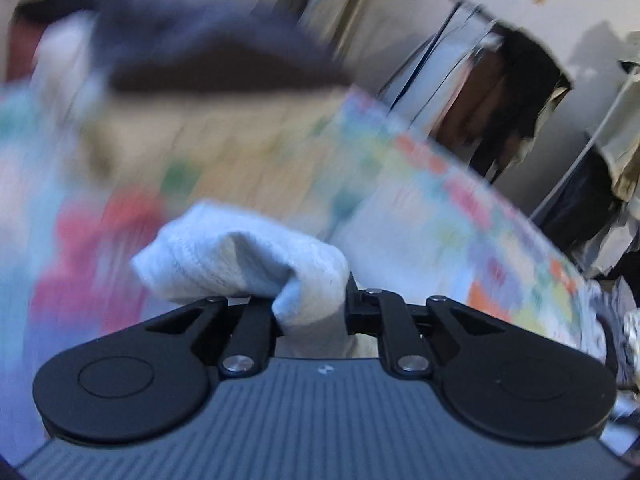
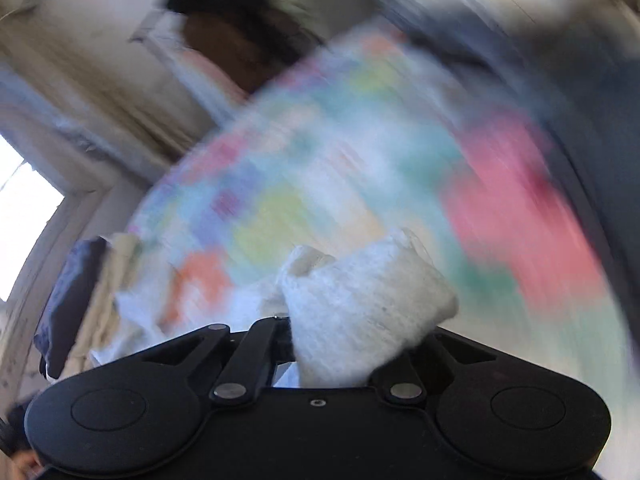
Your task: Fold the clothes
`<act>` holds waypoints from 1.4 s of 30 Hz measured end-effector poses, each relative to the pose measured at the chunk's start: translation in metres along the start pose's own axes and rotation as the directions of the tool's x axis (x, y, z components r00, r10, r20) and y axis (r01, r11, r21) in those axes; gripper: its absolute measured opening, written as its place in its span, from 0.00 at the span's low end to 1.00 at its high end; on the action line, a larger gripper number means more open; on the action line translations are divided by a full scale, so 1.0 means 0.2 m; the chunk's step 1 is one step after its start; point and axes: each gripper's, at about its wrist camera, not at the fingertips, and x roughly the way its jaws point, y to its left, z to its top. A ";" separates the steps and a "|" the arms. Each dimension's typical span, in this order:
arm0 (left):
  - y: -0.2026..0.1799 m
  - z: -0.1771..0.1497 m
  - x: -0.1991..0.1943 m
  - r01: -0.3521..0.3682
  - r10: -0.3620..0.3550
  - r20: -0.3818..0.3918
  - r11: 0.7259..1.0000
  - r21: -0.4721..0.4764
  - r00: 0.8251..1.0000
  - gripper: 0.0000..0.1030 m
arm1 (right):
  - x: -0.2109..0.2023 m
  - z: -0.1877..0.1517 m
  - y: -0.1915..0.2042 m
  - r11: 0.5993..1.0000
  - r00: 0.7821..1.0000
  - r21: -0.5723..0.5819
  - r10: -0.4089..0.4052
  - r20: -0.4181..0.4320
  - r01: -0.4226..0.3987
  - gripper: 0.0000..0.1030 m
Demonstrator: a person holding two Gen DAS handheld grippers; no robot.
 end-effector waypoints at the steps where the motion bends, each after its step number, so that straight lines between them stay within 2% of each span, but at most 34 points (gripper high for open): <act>1: -0.04 0.10 0.00 0.016 -0.015 0.041 1.000 -0.007 0.999 0.12 | -0.01 0.14 0.11 0.999 0.998 -0.040 0.036 0.046 -0.034 0.08; 3: -0.11 0.31 -0.03 0.032 -0.029 0.131 0.999 -0.025 0.991 0.12 | -0.07 0.39 0.32 0.988 0.984 -0.133 0.099 0.147 -0.079 0.08; 5: -0.16 0.46 -0.14 0.045 -0.037 0.223 0.998 -0.031 0.974 0.12 | -0.20 0.54 0.50 0.968 0.950 -0.220 0.177 0.258 -0.121 0.08; 7: -0.19 0.52 -0.30 0.080 -0.080 0.297 0.997 0.012 0.951 0.12 | -0.36 0.60 0.58 0.948 0.908 -0.272 0.253 0.335 -0.164 0.07; 8: -0.20 0.53 -0.37 0.092 -0.097 0.316 0.995 0.030 0.944 0.12 | -0.42 0.60 0.58 0.947 0.898 -0.274 0.263 0.353 -0.169 0.07; 9: -0.19 0.52 -0.43 0.114 -0.115 0.304 0.993 0.019 0.946 0.12 | -0.47 0.59 0.57 0.946 0.889 -0.275 0.270 0.369 -0.173 0.07; 10: -0.17 0.48 -0.46 0.134 -0.129 0.276 0.991 0.001 0.953 0.12 | -0.50 0.56 0.53 0.948 0.891 -0.266 0.265 0.369 -0.172 0.07; 12: -0.14 0.39 -0.53 0.159 -0.152 0.214 0.987 -0.015 0.965 0.12 | -0.54 0.46 0.42 0.963 0.908 -0.215 0.233 0.349 -0.164 0.07; 15: -0.08 0.14 -0.58 0.117 -0.117 0.100 0.993 0.003 0.988 0.12 | -0.54 0.22 0.21 0.986 0.952 -0.136 0.135 0.273 -0.101 0.07; 17: -0.01 -0.08 -0.59 0.065 -0.066 -0.001 0.998 -0.025 0.998 0.12 | -0.51 -0.01 0.07 0.994 0.979 -0.112 0.033 0.199 -0.010 0.07; 19: 0.08 -0.32 -0.54 0.000 -0.008 -0.139 0.999 -0.053 0.990 0.12 | -0.48 -0.23 -0.09 0.993 0.991 -0.085 -0.071 0.117 0.081 0.07; 21: 0.17 -0.52 -0.48 -0.061 0.041 -0.251 0.996 -0.071 0.967 0.12 | -0.42 -0.41 -0.22 0.988 0.989 -0.057 -0.142 0.037 0.144 0.06; 23: 0.25 -0.61 -0.45 -0.100 0.050 -0.329 0.986 -0.135 0.943 0.11 | -0.39 -0.53 -0.27 0.981 0.983 -0.054 -0.184 0.001 0.184 0.05; 26: 0.25 -0.57 -0.53 -0.070 0.033 -0.284 0.990 -0.123 0.958 0.12 | -0.45 -0.55 -0.21 0.982 0.984 -0.075 -0.172 0.049 0.175 0.05; 29: 0.19 -0.57 -0.64 -0.048 0.039 -0.201 0.998 -0.038 0.979 0.11 | -0.55 -0.54 -0.12 0.971 0.981 -0.159 -0.161 0.107 0.177 0.05; 31: 0.23 -0.59 -0.62 -0.048 0.021 -0.256 0.994 -0.097 0.966 0.11 | -0.61 -0.54 -0.09 0.958 0.974 -0.194 -0.186 0.130 0.209 0.05; 35: 0.41 -0.71 -0.46 -0.109 -0.016 -0.443 0.961 -0.254 0.896 0.11 | -0.60 -0.61 -0.15 0.920 0.954 -0.254 -0.288 0.082 0.299 0.05; 37: 0.48 -0.74 -0.42 -0.132 -0.033 -0.476 0.942 -0.309 0.879 0.11 | -0.55 -0.67 -0.19 0.904 0.946 -0.280 -0.320 0.057 0.323 0.05; 38: 0.49 -0.74 -0.42 -0.129 -0.041 -0.478 0.940 -0.317 0.877 0.11 | -0.53 -0.70 -0.19 0.896 0.942 -0.295 -0.332 0.051 0.331 0.05; 40: 0.45 -0.72 -0.43 -0.123 -0.024 -0.476 0.953 -0.275 0.879 0.11 | -0.52 -0.74 -0.19 0.891 0.937 -0.296 -0.344 0.056 0.345 0.06; 42: 0.41 -0.70 -0.44 -0.120 0.013 -0.471 0.973 -0.197 0.882 0.11 | -0.51 -0.74 -0.20 0.888 0.934 -0.292 -0.350 0.068 0.354 0.06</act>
